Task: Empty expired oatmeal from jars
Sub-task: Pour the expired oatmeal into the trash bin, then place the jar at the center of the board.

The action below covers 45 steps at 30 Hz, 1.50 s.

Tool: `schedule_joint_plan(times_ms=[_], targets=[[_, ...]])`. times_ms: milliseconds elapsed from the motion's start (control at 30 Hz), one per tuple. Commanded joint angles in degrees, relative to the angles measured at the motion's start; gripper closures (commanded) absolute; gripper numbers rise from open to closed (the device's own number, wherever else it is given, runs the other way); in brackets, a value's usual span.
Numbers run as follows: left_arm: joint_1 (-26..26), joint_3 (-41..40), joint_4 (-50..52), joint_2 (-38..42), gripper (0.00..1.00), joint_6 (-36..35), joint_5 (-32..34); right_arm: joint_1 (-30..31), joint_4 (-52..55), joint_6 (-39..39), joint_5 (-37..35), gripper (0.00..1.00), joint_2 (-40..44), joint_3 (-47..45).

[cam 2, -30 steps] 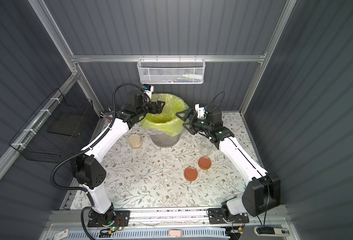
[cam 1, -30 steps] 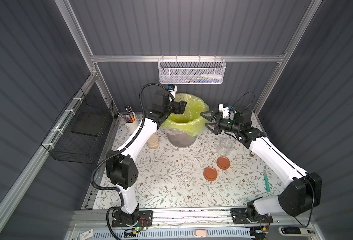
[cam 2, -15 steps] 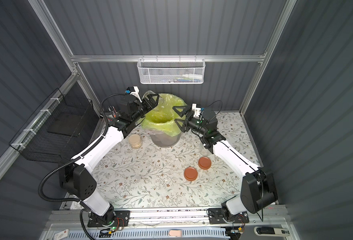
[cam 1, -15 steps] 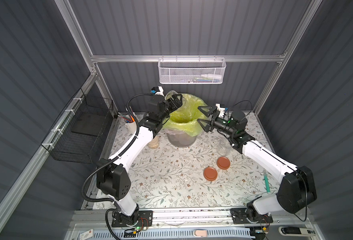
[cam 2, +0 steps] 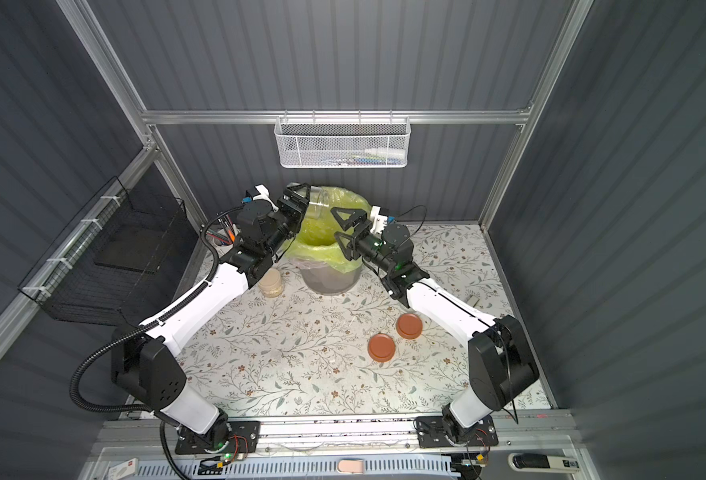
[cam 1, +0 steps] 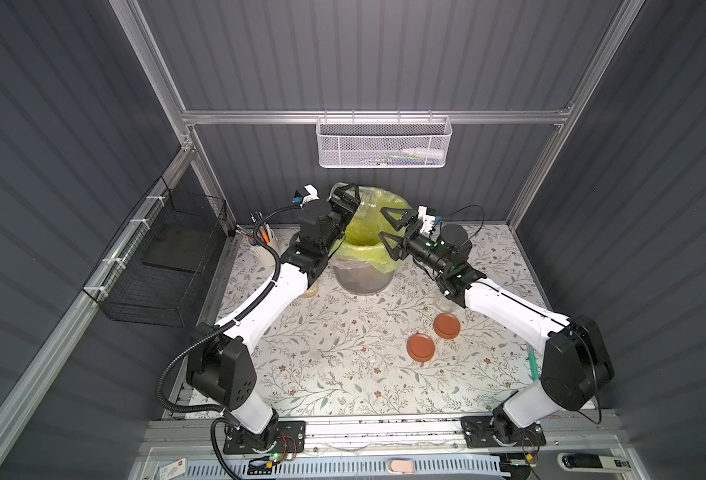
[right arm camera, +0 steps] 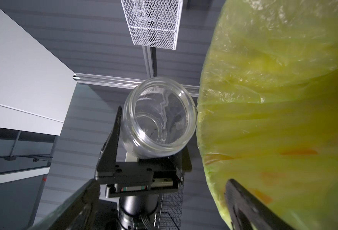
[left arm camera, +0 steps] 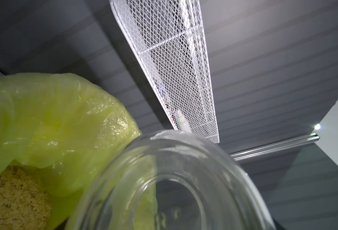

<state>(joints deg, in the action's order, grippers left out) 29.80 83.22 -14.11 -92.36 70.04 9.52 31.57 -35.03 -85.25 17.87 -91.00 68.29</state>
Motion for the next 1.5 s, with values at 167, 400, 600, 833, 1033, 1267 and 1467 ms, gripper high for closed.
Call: schedule_joint_plan(times_ms=[167, 400, 600, 833, 1033, 1267, 1467], targets=[[1.72, 0.02, -5.49, 3.45, 0.61, 8.08, 4.09, 3.2, 1.86, -0.04, -6.66, 0.01, -1.35, 4.53], [2.52, -3.79, -5.63, 4.89, 0.59, 12.08, 5.43, 5.24, 2.54, -1.23, -10.74, 0.01, -2.81, 5.48], [3.07, -5.91, -5.57, 6.68, 0.59, 12.97, 7.06, 6.21, 2.96, -1.48, -11.89, 0.01, -4.39, 7.27], [3.07, -8.87, -9.05, 6.61, 0.59, 16.78, 6.39, 7.01, 5.03, -1.32, -13.21, 0.01, -6.03, 9.25], [3.07, -9.28, -10.15, 6.68, 0.59, 17.32, 6.04, 7.47, 3.54, -2.09, -13.91, 0.01, -8.7, 11.85], [3.11, -10.8, -12.73, 6.65, 0.59, 20.88, 5.34, 8.06, 7.53, -0.77, -14.85, 0.01, -11.35, 17.84], [3.07, -10.39, -13.05, 6.49, 0.59, 21.67, 5.03, 8.24, 6.64, -0.06, -17.06, 0.01, -12.44, 19.19]])
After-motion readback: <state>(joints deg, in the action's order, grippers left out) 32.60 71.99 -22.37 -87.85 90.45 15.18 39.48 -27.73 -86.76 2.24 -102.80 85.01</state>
